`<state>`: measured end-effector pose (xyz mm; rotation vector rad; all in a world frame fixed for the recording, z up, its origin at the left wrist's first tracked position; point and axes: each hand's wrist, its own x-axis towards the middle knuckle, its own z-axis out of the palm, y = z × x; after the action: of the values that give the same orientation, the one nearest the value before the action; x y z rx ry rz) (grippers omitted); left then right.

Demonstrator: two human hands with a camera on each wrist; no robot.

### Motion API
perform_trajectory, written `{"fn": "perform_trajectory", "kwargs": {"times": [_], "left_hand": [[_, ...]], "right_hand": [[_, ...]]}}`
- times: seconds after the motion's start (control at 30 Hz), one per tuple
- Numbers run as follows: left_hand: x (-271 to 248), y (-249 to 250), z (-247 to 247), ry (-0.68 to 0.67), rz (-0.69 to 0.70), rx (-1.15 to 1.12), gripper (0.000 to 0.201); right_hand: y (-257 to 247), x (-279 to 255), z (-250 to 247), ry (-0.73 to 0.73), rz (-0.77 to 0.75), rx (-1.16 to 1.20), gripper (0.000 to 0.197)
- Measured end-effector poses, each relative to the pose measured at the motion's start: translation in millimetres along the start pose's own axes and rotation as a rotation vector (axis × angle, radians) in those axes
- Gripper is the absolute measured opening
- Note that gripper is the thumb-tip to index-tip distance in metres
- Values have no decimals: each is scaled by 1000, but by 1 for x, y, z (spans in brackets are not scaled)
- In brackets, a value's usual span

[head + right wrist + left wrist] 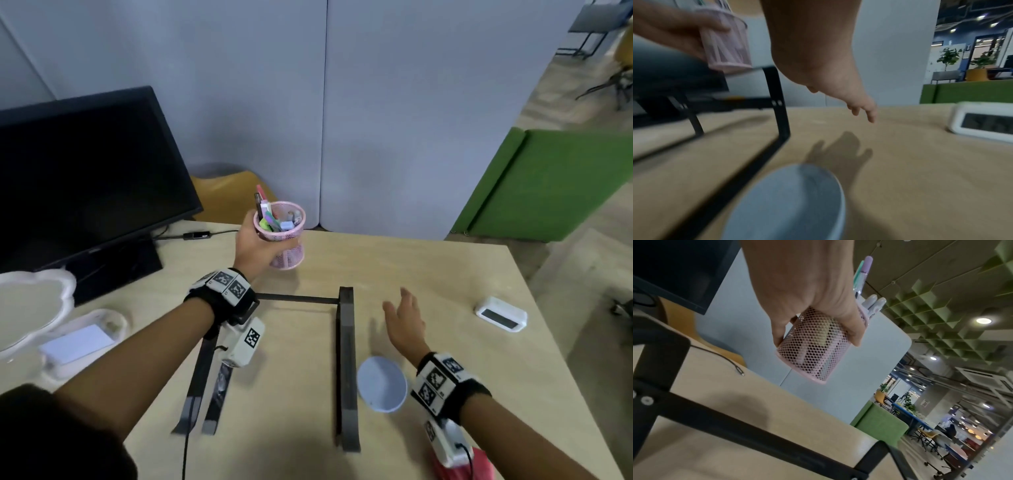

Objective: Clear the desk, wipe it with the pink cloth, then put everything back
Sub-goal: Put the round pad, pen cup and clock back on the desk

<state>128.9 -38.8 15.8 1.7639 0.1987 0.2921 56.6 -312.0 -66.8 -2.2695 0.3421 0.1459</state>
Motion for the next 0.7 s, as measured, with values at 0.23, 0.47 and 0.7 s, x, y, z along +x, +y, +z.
{"fn": "perform_trajectory", "kwargs": {"times": [0.23,0.47,0.7], "left_hand": [[24,-51,12,51,-151,92,72],[30,-86,17,-1,-290,212,77],[26,-101,20,-74,-332,275,71]], "right_hand": [[65,-12,31,-132,117,-271,61],[69,-14,51,-156,128,-422,66],[74,-15,55,-154,117,-487,69]]}}
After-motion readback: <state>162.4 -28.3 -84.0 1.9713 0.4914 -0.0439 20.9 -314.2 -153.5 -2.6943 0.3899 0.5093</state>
